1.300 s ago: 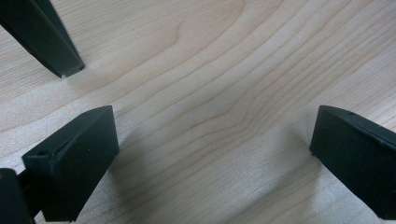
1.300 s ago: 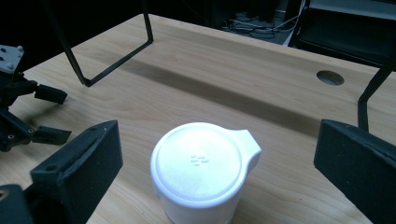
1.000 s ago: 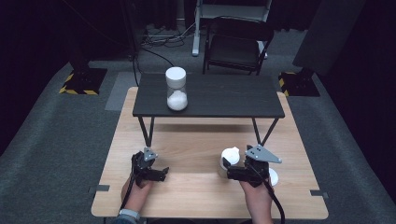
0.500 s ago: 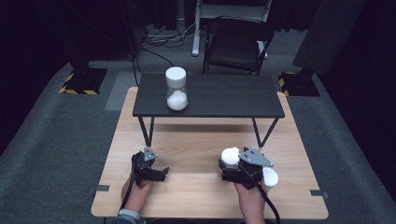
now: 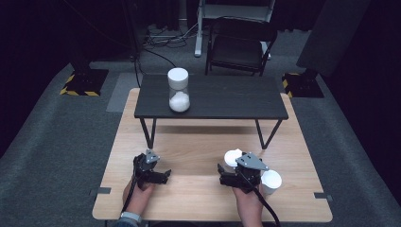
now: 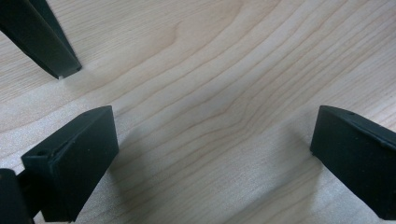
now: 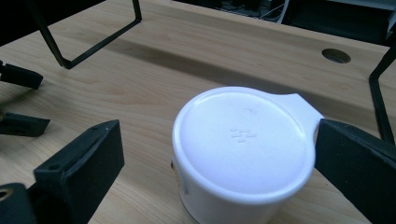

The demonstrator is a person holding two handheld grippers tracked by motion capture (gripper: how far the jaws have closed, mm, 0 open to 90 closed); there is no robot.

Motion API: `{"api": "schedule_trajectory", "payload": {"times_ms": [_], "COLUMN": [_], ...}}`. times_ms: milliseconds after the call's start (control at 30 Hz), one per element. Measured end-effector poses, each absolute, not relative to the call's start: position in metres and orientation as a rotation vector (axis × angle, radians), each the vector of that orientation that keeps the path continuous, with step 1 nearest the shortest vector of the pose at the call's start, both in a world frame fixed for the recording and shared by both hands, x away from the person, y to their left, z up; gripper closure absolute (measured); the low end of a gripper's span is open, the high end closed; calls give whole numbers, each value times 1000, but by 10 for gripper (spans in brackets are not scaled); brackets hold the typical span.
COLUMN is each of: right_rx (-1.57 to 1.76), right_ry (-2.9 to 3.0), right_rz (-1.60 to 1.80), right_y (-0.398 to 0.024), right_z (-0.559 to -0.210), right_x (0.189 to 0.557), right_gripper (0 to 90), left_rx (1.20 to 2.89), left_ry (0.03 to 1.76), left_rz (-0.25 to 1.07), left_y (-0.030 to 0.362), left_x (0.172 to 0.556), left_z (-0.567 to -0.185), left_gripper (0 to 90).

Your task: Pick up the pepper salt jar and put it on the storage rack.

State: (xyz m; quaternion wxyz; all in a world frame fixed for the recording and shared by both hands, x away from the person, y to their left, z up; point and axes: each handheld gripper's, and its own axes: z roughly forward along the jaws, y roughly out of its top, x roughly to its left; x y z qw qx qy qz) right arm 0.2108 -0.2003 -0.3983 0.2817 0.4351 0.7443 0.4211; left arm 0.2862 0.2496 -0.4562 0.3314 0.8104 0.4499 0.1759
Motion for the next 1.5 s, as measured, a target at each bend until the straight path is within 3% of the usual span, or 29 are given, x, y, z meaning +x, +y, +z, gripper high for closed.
{"api": "schedule_trajectory", "payload": {"times_ms": [1500], "right_rx": [1285], "right_ry": [1989], "right_rz": [1106], "right_y": [-198], "right_z": [-450], "right_x": [225], "right_gripper": [71], "left_rx": [2120], "left_ry": [1174], "left_rz": [457], "left_y": [250], "left_x": [286], "left_z": [-456], "left_gripper": [6]}}
